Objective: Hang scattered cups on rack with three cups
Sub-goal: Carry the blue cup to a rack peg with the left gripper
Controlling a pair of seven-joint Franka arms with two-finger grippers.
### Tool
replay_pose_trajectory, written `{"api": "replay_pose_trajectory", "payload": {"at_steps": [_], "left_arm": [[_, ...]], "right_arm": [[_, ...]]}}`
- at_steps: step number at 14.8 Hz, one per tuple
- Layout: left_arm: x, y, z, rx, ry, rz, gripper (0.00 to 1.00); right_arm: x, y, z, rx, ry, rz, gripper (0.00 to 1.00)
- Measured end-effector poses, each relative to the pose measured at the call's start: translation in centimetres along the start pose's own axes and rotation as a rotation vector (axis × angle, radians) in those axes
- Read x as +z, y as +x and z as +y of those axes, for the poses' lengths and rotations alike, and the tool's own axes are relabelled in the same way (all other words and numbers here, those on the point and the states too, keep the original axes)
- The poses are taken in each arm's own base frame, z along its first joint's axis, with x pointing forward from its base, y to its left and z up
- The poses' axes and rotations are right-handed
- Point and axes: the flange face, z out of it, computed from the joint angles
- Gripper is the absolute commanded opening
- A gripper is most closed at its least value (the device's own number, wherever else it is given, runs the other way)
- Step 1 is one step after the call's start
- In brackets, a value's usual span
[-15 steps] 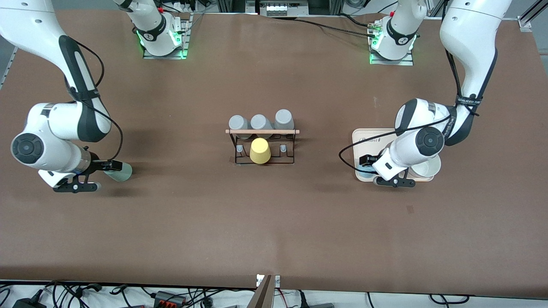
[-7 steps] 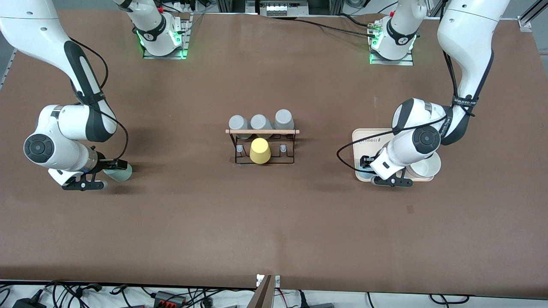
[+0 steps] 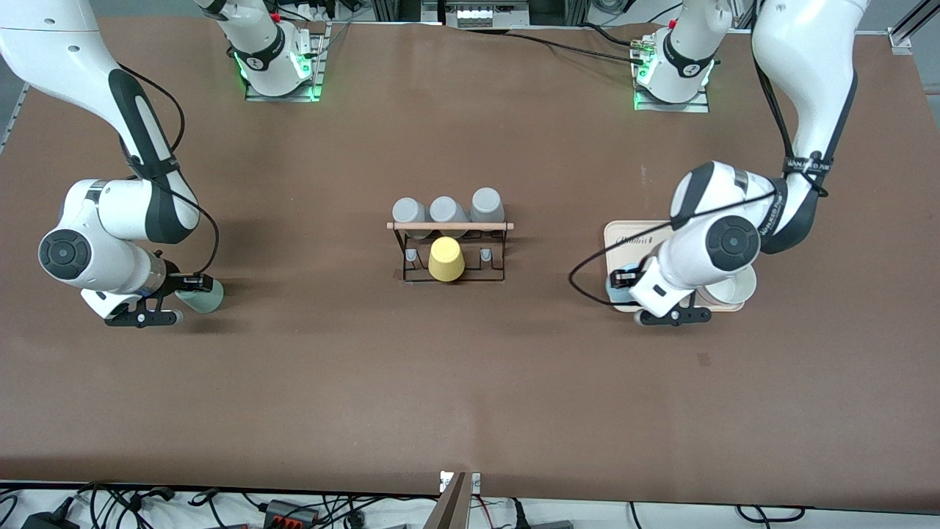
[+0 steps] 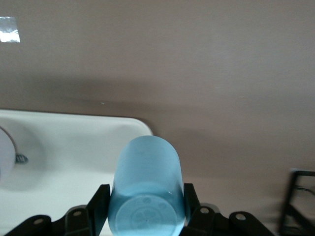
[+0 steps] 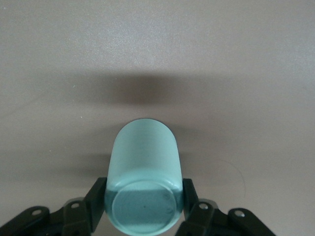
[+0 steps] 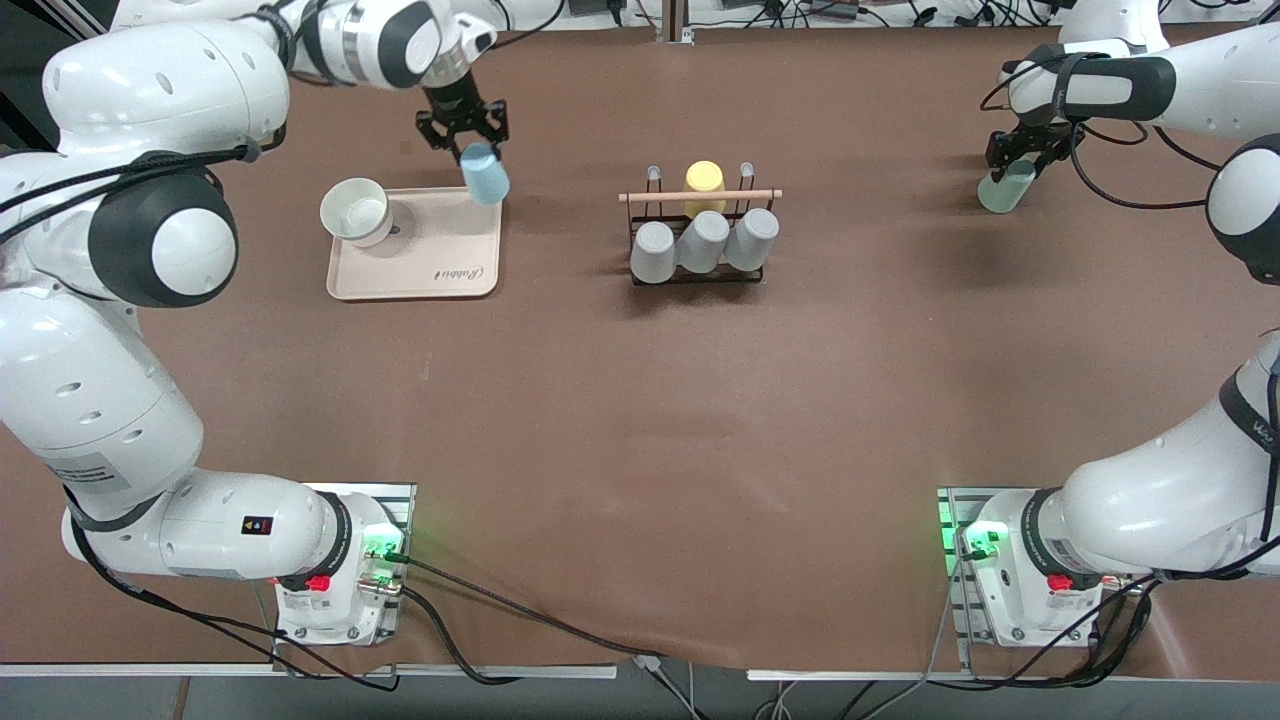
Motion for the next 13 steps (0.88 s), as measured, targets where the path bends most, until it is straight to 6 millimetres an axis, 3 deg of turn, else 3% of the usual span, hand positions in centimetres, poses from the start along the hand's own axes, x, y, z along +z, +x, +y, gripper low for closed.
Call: {"api": "replay_pose_trajectory", "payload": {"at_steps": [3, 5, 8, 11, 13], "left_arm": [[-3.1, -2.3, 6.6, -0.162, -0.101, -0.029, 0.01], [-3.9, -2.5, 8.1, -0.278, -0.194, -0.086, 0.01], [-4.3, -2.5, 9.8, -0.444, -0.285, -0.172, 0.01], [-3.4, -4.2, 13.5, -0.53, -0.274, -0.212, 0.01], [-2.7, -4.5, 14.7, -0.569, -0.271, -0.232, 0.01]], "right_arm": [[-0.5, 0.2, -0.2, -0.003, 0.0, 0.01, 0.45], [-1.8, 0.7, -0.3, -0.005, -0.001, 0.017, 0.45], [-5.6, 1.5, -0.7, -0.01, 0.0, -0.005, 0.45], [-10.1, 2.2, -1.9, -0.007, 0.038, -0.031, 0.45], [-12.6, 2.3, -2.1, 0.003, 0.069, -0.042, 0.45]]}}
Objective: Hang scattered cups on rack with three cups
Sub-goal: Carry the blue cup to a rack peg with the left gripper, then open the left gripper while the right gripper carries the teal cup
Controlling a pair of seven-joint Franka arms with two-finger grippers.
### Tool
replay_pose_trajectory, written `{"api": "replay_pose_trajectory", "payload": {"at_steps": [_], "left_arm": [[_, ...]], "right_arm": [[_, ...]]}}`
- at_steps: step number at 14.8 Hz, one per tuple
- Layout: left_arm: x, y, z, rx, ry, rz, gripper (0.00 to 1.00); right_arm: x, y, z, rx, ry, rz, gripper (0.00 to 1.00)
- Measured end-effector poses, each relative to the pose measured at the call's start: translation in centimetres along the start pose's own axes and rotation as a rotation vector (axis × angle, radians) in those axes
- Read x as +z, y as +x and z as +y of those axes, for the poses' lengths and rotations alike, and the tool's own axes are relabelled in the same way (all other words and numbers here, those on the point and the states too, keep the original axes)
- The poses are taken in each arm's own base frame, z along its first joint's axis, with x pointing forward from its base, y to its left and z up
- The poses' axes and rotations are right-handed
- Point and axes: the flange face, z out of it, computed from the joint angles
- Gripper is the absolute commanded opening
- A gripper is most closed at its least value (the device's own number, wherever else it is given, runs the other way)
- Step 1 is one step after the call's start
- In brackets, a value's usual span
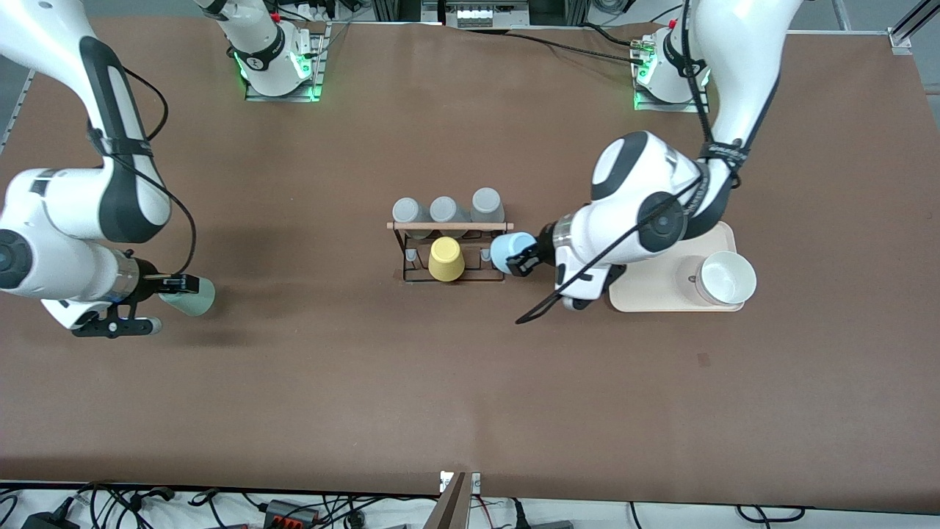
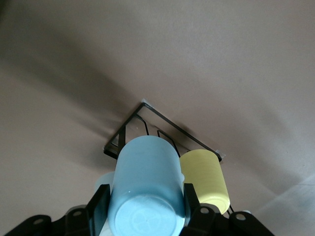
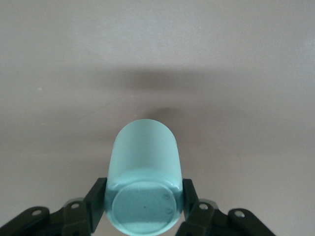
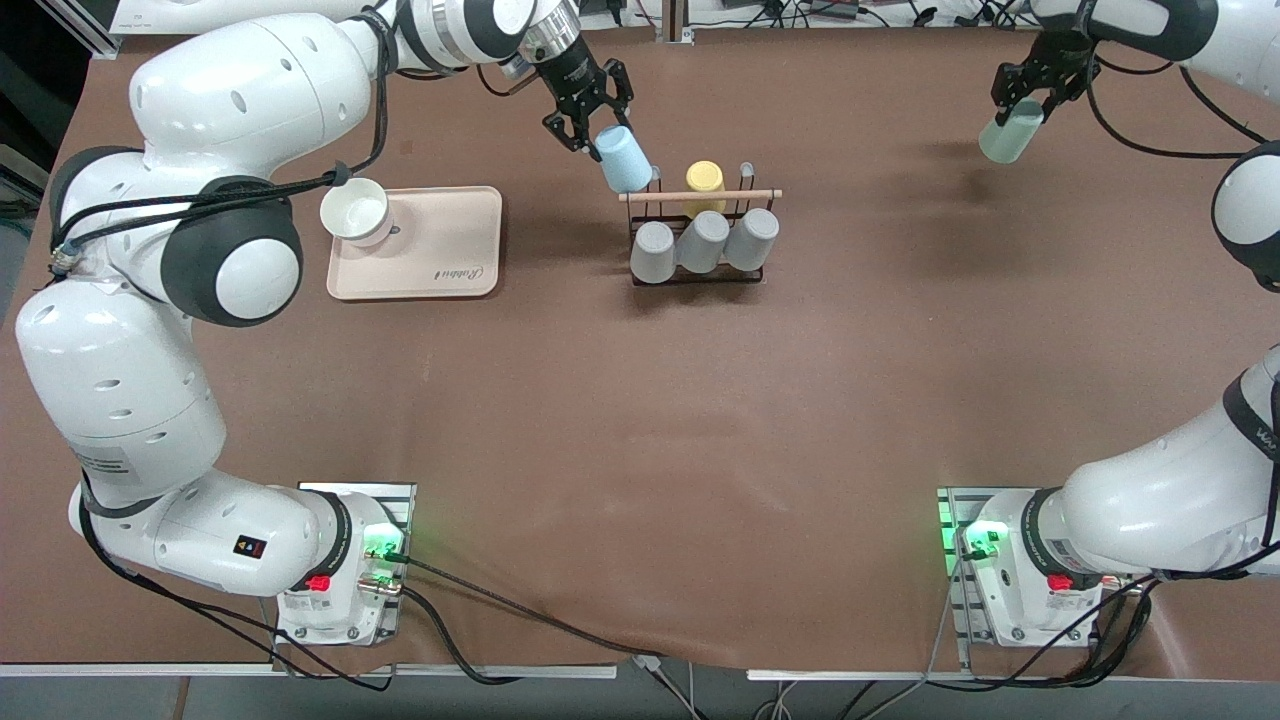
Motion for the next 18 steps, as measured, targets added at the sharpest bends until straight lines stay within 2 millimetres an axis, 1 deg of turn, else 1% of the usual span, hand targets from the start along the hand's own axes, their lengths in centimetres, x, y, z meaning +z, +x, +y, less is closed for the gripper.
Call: {"api": "replay_pose_trajectory", "payload": {"at_steps": [3, 5, 7, 10, 12, 13, 14, 15, 16, 17, 18], "left_arm": [[-0.1, -0.1, 0.5, -0.023, -0.014, -0.008, 0.01], [0.1, -1.2, 1.3, -0.011, -0.035, 0.003, 0.01], [1.1, -2.4, 2.1, 0.004, -0.059, 0.014, 0.01], [3.3, -3.5, 2.6, 0.035, -0.044, 0.034, 0.02], [4.5, -3.7, 2.6, 0.082, -0.001, 0.092, 0.03], [5.1, -3.8, 2.5, 0.107, 0.021, 0.121, 0.05], [5.7, -4.1, 2.6, 0.129, 0.04, 0.144, 0.1], [6.3, -4.3, 2.6, 0.147, 0.054, 0.16, 0.3], [6.7, -4.3, 2.6, 0.159, 0.066, 0.173, 0.92], [6.9, -4.2, 2.5, 0.167, 0.074, 0.183, 1.0], [6.9, -4.0, 2.5, 0.174, 0.08, 0.195, 1.0]], "right_arm": [[-2.9, 0.0, -1.5, -0.018, 0.021, -0.012, 0.45], [-4.5, 0.0, -2.7, -0.039, 0.028, -0.007, 0.45], [-5.6, -0.1, -3.7, -0.053, 0.038, 0.004, 0.45], [-6.2, -0.3, -4.6, -0.04, 0.067, -0.003, 0.45], [-6.6, -0.5, -5.7, -0.017, 0.071, -0.002, 0.45], [-6.7, -0.6, -6.5, -0.004, 0.07, -0.001, 0.45], [-6.9, -0.6, -7.4, 0.01, 0.068, 0.0, 0.45], [-7.0, -0.7, -8.4, 0.025, 0.066, 0.0, 0.45], [-7.1, -0.9, -9.5, 0.036, 0.064, 0.0, 0.45], [-7.2, -1.0, -10.6, 0.042, 0.062, 0.0, 0.45], [-7.3, -1.2, -12.0, 0.048, 0.059, 0.0, 0.45]]}}
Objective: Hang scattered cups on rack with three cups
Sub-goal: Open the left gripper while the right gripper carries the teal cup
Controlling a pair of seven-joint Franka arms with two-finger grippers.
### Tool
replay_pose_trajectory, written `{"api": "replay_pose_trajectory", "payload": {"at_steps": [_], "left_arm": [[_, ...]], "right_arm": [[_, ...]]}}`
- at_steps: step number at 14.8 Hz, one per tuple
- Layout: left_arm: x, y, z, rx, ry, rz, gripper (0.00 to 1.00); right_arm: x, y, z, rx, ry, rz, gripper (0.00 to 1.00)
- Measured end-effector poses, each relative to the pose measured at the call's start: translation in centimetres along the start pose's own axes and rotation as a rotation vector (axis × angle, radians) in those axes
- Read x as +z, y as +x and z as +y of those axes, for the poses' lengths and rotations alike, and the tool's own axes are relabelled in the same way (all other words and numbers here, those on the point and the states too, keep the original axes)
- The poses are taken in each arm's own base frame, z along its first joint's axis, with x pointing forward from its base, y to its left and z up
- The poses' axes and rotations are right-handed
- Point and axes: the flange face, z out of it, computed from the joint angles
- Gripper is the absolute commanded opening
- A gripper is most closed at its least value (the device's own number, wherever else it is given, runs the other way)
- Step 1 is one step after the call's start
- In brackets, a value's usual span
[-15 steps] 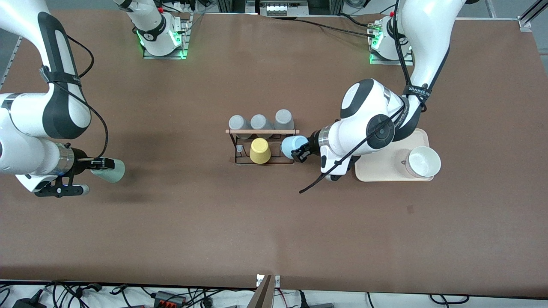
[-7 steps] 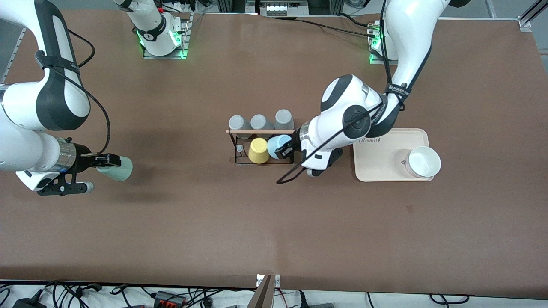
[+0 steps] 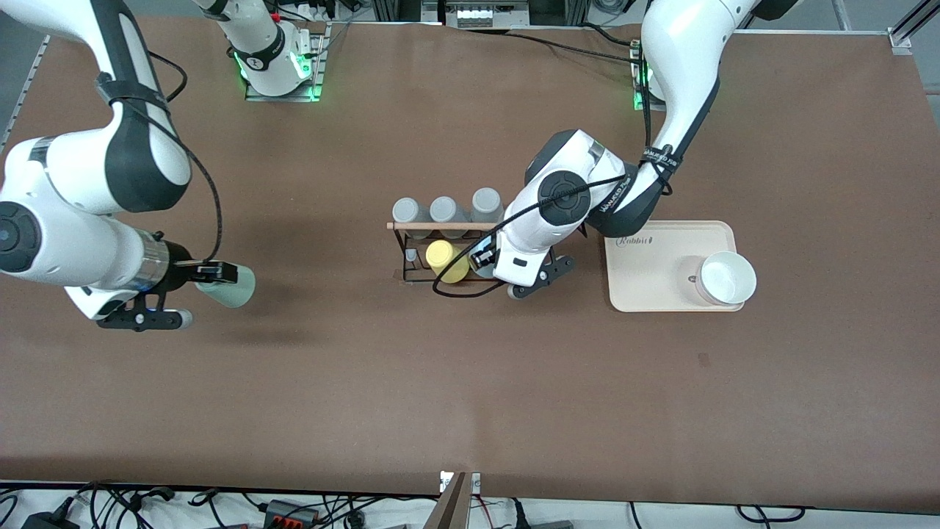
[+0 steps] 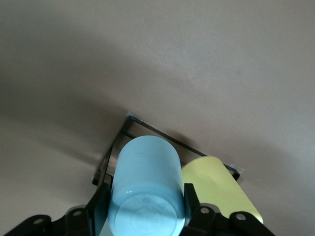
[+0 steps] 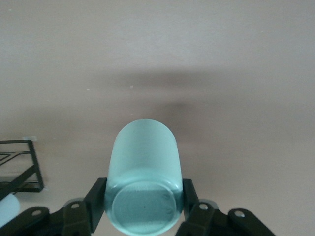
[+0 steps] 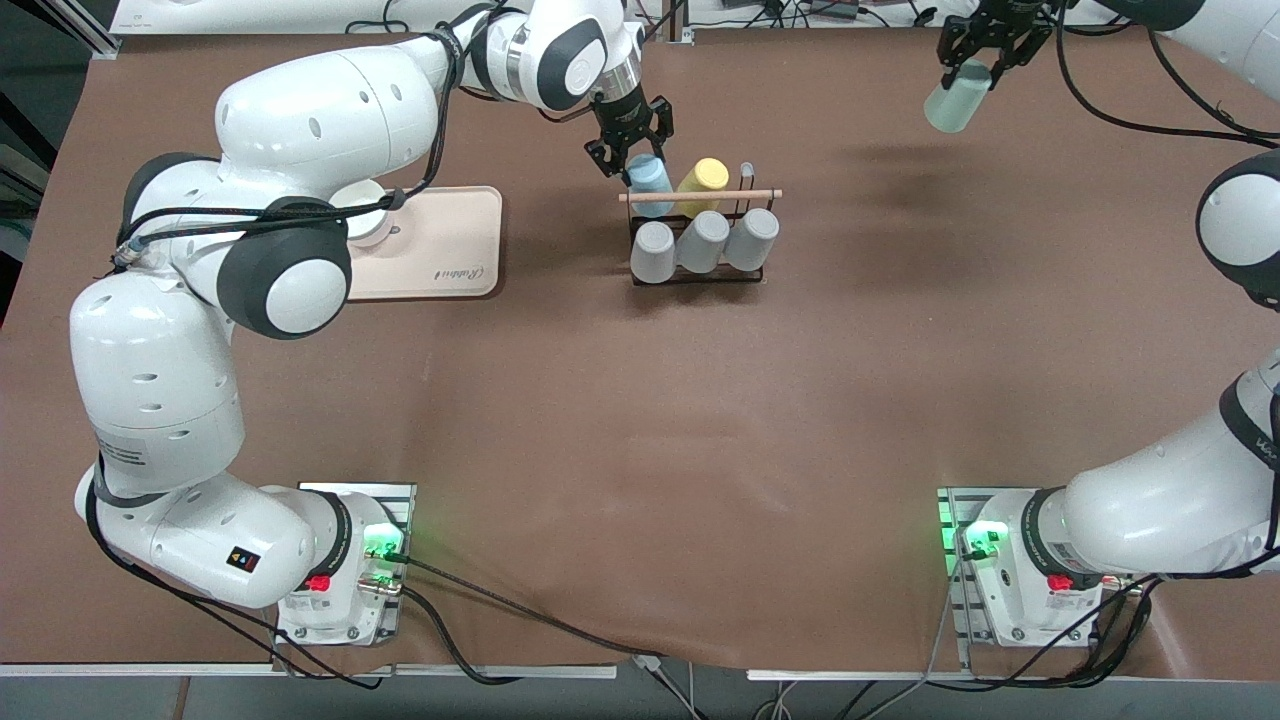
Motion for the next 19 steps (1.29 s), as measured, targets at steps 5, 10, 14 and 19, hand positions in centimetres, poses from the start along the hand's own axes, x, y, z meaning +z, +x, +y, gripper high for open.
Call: {"api": "replay_pose_trajectory", "payload": {"at_steps": [5, 10, 14, 19], "left_arm": [[-5.6, 4.4, -1.7, -0.008, 0.023, 0.099, 1.0], [-19.1, 10.1, -10.0, 0.212, 0.138, 0.144, 1.0], [-26.7, 12.9, -16.8, 0.351, 0.177, 0.13, 1.0], [-32.1, 9.4, -19.4, 0.385, 0.213, 0.122, 1.0]], "right_arm": [[0.4, -2.0, -8.4, 0.038, -0.017, -0.001, 0.45], [-0.3, -5.1, -17.8, 0.097, -0.021, 0.029, 0.45], [1.2, -7.3, -24.8, 0.143, -0.024, 0.034, 0.45], [4.2, -8.0, -30.5, 0.17, -0.002, 0.052, 0.45]]}}
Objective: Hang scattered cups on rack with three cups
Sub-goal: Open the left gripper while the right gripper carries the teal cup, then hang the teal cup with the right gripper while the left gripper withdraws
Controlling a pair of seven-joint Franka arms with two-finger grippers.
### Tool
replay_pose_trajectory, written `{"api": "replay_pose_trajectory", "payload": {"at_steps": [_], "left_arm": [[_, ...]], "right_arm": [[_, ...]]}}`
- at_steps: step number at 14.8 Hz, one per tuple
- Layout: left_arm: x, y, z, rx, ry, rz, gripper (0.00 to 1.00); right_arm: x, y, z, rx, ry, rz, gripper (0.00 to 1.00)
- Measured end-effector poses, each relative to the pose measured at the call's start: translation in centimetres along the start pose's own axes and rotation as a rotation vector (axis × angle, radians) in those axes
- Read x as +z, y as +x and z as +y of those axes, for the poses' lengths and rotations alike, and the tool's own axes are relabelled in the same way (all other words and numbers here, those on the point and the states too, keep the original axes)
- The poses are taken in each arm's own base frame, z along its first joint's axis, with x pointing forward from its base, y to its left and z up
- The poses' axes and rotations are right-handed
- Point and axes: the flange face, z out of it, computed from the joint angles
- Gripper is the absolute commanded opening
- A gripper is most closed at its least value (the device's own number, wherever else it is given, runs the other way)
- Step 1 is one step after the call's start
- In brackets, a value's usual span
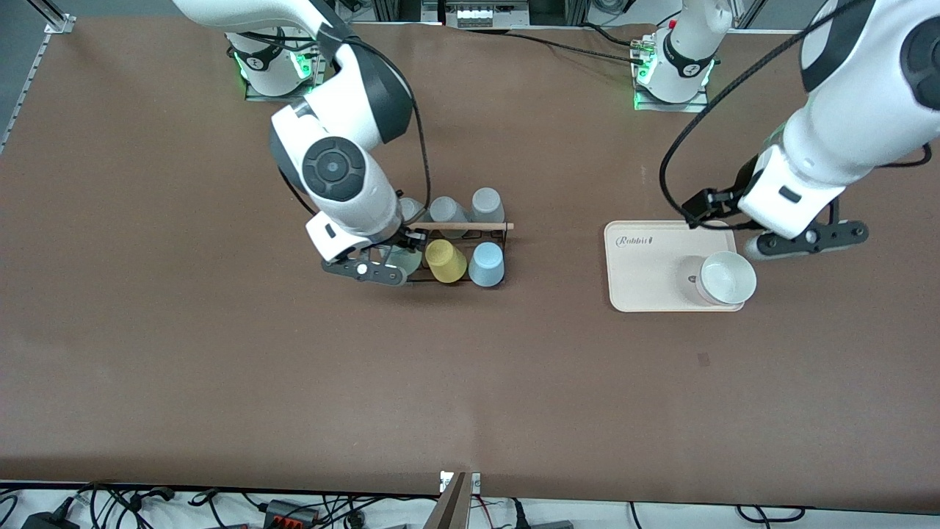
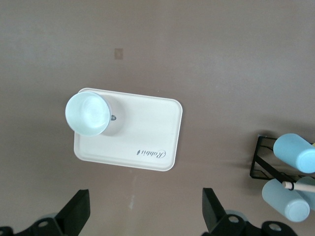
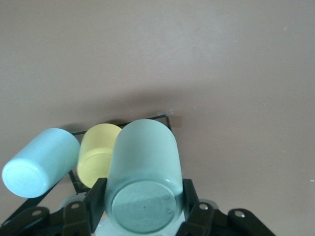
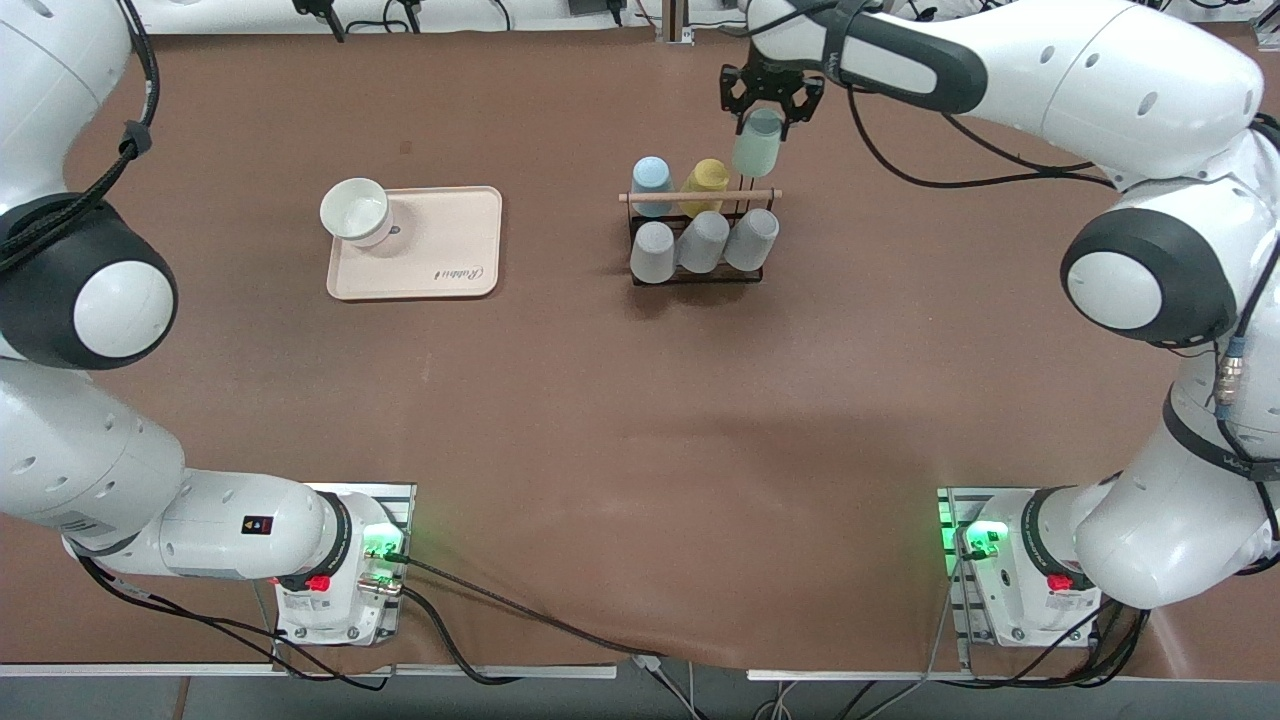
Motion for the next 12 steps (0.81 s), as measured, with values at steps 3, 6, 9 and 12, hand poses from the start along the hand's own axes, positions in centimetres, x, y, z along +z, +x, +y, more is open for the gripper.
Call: {"api": "replay_pose_trajectory", "payload": {"at_steps": [3, 6, 9, 12], "left_arm": [[0.3, -0.2, -0.8, 0.039, 0.012, -0.027, 1.0], [1.2, 0.3, -3.1, 0.068, 0.018, -0.049, 1.0], [1.6, 0.1, -4.7, 0.112, 0.022, -0.054, 1.0], [3.0, -1.9, -4.9, 0.142, 0.031, -0.011, 1.0]], "right_arm": [[1.8, -0.2, -0.8, -0.003, -0.013, -0.016, 0.45], [2.1, 0.2, -0.7, 0.001, -0.016, -0.017, 0.45], [2.4, 0.1, -0.8, 0.0, -0.02, -0.02, 0.45], [2.3, 0.1, -0.8, 0.0, -0.019, -0.019, 0.45]]}}
